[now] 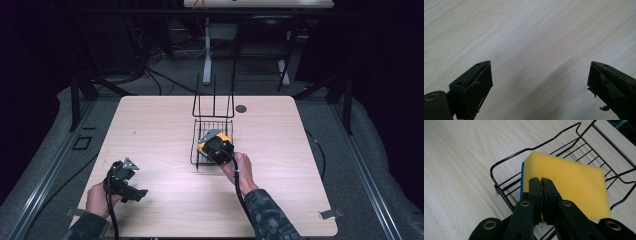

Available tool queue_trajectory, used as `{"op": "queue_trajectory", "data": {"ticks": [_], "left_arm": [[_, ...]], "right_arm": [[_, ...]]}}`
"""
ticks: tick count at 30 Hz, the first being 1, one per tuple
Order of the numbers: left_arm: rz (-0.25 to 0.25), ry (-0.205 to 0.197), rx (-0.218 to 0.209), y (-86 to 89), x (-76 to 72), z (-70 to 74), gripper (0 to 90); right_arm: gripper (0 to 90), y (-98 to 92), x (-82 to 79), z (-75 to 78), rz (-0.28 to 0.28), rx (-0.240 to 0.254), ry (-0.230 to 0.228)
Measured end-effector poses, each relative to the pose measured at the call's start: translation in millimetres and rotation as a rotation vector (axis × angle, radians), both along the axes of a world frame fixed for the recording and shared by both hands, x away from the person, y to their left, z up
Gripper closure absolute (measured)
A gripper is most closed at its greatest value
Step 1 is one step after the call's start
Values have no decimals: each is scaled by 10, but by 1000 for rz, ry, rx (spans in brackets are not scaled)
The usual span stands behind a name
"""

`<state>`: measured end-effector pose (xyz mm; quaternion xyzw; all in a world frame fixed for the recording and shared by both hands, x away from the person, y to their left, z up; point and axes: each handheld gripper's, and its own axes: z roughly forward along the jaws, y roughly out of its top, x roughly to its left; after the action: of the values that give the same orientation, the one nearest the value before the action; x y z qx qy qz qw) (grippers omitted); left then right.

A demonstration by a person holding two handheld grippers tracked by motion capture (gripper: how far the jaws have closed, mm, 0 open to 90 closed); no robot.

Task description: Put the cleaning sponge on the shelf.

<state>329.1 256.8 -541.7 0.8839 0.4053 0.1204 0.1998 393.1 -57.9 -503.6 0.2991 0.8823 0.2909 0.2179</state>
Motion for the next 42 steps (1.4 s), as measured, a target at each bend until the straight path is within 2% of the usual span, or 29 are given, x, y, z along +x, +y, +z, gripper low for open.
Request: {"op": "queue_trajectory", "data": {"ticks": [12,16,23,24,28,29,31,35,39,42], "left_arm": [[-1,0,-2,-1,1,-2,59],[2,-5,-1,-2,-3,-1,59],[0,-4,0,-2,-2,-2,59],[-3,-2,-2,-1,-1,-2,59],[-1,-5,0,-2,-2,-1,59],[0,-4,-3,-1,-1,-2,59],[-2,-1,-1,0,1,1,59],[-1,-5,-3,-3,-2,-1,58],[-1,-2,-3,-2,-1,3,58],[1,-6,-3,-3,-3,2,58]], "right_arm": [[871,16,10,-59,4,-9,5],[867,32,30,-96,4,-25,21],[858,33,35,-109,4,-9,33],[845,23,37,-110,-1,6,46],[813,9,38,-99,0,15,49],[773,-5,26,-79,-1,32,52],[756,-11,21,-71,0,36,51],[588,-66,-25,9,-1,62,37],[438,-127,-69,70,-7,88,44],[389,-167,-104,121,-19,106,58]]}}
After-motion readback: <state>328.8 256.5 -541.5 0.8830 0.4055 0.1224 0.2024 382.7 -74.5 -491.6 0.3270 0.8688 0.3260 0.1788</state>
